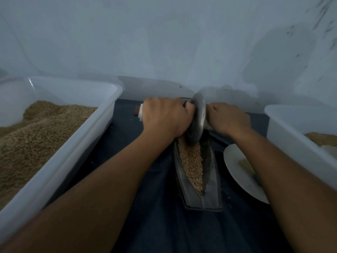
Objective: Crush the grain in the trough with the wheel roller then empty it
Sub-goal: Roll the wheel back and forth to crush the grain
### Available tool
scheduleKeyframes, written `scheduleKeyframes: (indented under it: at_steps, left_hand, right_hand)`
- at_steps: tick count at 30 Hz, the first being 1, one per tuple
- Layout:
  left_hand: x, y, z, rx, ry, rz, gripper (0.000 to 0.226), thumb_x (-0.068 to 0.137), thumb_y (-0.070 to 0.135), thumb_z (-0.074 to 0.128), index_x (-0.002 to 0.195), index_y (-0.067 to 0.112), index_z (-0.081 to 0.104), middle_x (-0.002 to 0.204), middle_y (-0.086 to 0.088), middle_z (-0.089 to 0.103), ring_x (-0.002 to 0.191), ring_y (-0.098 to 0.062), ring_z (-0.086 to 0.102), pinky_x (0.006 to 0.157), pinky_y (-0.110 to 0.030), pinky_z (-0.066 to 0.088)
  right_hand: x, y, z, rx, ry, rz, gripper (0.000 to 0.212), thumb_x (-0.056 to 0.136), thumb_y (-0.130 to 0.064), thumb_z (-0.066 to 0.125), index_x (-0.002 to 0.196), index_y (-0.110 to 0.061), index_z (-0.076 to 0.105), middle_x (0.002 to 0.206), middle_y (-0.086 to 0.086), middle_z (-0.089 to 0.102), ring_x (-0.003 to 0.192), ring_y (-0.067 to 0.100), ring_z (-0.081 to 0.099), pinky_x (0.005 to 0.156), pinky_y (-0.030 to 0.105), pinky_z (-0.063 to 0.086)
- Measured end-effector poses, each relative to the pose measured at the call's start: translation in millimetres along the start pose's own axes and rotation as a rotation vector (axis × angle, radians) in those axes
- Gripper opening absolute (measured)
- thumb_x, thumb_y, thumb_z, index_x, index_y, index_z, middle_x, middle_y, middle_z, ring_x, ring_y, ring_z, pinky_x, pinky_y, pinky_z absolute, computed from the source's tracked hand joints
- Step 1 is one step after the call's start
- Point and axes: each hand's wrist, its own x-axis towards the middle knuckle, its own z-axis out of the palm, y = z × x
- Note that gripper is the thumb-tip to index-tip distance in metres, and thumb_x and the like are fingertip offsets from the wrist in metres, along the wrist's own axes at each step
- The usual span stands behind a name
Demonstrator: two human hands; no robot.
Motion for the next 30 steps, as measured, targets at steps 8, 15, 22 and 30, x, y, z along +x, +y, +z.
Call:
scheduleKeyframes:
  at_steps: [8,15,22,30]
  left_hand:
    - [-21,-3,-11,-0.031,-0.004,0.018,0.045,0.094,0.051,0.017,0.077,0.024,0.048,0.073,-0.001,0.061,0.064,-0.024,0.049,0.070,-0.038,0.036]
    - [-39,-4,-22,0.002,-0.032,0.067,0.049,0.093,0.056,0.010,0.088,0.024,0.047,0.094,-0.007,0.066,0.084,-0.029,0.059,0.073,-0.042,0.033]
    - [-53,-8,-29,-0.017,-0.038,0.094,0.051,0.092,0.058,0.008,0.090,0.024,0.045,0.094,-0.005,0.065,0.085,-0.029,0.058,0.074,-0.042,0.031]
    - [-66,-5,-44,0.018,-0.008,0.147,0.054,0.095,0.059,0.011,0.094,0.022,0.049,0.093,-0.008,0.064,0.085,-0.030,0.057,0.074,-0.042,0.032]
  right_hand:
    - [-26,-7,-2,-0.042,0.084,0.008,0.047,0.091,-0.053,0.018,0.073,-0.026,0.053,0.069,-0.004,0.043,0.061,0.019,0.037,0.051,0.029,0.019]
    - [-52,-9,-6,-0.044,0.161,-0.046,0.045,0.097,-0.049,0.020,0.075,-0.024,0.050,0.061,-0.009,0.042,0.053,0.007,0.033,0.049,0.028,0.016]
    - [-77,-14,-12,-0.091,0.227,-0.129,0.042,0.098,-0.046,0.013,0.076,-0.024,0.042,0.062,-0.009,0.038,0.053,0.017,0.036,0.055,0.033,0.022]
    - [-98,-11,-15,-0.024,0.233,-0.140,0.036,0.100,-0.046,0.019,0.078,-0.025,0.037,0.066,-0.009,0.041,0.055,0.014,0.037,0.058,0.034,0.024]
